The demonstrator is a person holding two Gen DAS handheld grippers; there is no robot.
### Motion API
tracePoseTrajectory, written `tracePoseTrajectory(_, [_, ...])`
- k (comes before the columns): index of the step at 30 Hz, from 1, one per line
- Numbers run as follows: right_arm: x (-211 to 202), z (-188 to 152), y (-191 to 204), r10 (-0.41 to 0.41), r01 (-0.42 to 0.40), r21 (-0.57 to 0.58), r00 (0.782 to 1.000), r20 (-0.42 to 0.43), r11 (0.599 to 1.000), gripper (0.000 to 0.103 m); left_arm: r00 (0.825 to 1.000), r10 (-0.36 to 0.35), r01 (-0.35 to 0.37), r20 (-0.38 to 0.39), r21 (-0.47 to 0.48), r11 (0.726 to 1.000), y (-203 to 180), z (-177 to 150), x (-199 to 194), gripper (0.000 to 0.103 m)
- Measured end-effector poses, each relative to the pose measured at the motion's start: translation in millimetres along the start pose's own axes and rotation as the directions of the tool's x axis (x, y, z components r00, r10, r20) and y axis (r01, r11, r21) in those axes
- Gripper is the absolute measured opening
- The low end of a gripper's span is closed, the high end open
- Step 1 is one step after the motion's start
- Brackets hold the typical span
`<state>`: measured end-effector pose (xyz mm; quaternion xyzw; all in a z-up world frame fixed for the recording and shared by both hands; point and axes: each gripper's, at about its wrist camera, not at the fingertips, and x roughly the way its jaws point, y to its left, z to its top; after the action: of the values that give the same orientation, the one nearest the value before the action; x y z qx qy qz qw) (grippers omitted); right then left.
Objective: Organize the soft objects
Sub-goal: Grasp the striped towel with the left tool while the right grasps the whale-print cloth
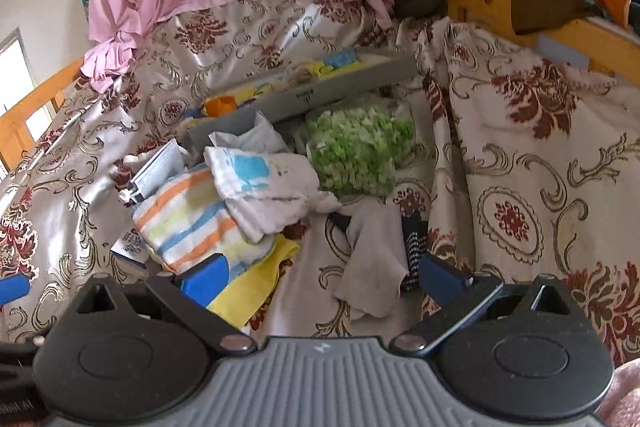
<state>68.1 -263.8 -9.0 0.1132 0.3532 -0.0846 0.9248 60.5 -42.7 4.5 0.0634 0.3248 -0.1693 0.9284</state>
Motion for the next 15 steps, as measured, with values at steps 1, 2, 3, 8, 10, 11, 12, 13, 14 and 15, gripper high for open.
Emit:
tracePoseTrajectory(1, [2.3,1.3,-0.6,0.009,-0.009,0.003,1.0,-0.014,1.0,0.103,1.0,-0.012,0.012,-0.02,0.016,1.0,-2.2,0.8,4.7,0.102])
tracePoseTrajectory(2, [6.8,4.6,-1.4,0.026,-0.026,0.0,0.999,-0.036,1.0,0.103,0.999,-0.019,0.02,-0.041,0.032,0.999,-5.1,1.4,9.1,0.102])
tracePoseTrajectory(3, [10.7,7.9,-2.6,0.047,-0.047,-0.004,0.997,-0.058,0.999,0.103,0.998,-0.023,0.026,-0.056,0.046,0.999,-6.9,2.1,13.7,0.102])
tracePoseTrajectory(8, [28.8,22.1,-7.3,0.103,-0.105,-0.006,0.988,-0.114,0.994,0.103,0.995,-0.025,0.031,-0.094,0.064,0.997,-8.4,5.1,34.2,0.102])
tracePoseTrajectory(10, [35.8,28.0,-5.2,0.118,-0.122,-0.027,0.986,-0.12,0.992,0.103,0.994,-0.027,0.034,-0.11,0.059,0.998,-7.5,6.8,42.2,0.102])
tracePoseTrajectory(11, [38.6,30.4,-3.2,0.126,-0.132,-0.041,0.985,-0.122,0.99,0.103,0.991,-0.049,0.056,-0.122,0.057,0.997,-6.7,8.3,46.3,0.102])
tracePoseTrajectory(12, [42.1,33.1,-0.7,0.138,-0.147,-0.064,0.983,-0.125,0.987,0.103,0.989,-0.072,0.079,-0.128,0.053,0.995,-6.0,9.3,48.9,0.102])
tracePoseTrajectory(13, [46.1,36.4,1.9,0.153,-0.165,-0.093,0.98,-0.125,0.982,0.103,0.987,-0.093,0.101,-0.13,0.053,0.994,-5.8,11.0,52.2,0.102])
tracePoseTrajectory(14, [49.7,38.8,4.1,0.166,-0.18,-0.11,0.978,-0.125,0.977,0.103,0.987,-0.102,0.11,-0.126,0.059,0.992,-6.9,12.3,55.8,0.102])
tracePoseTrajectory(15, [54.1,42.5,4.8,0.184,-0.199,-0.119,0.975,-0.126,0.973,0.103,0.987,-0.104,0.114,-0.126,0.073,0.991,-8.5,13.7,60.5,0.102])
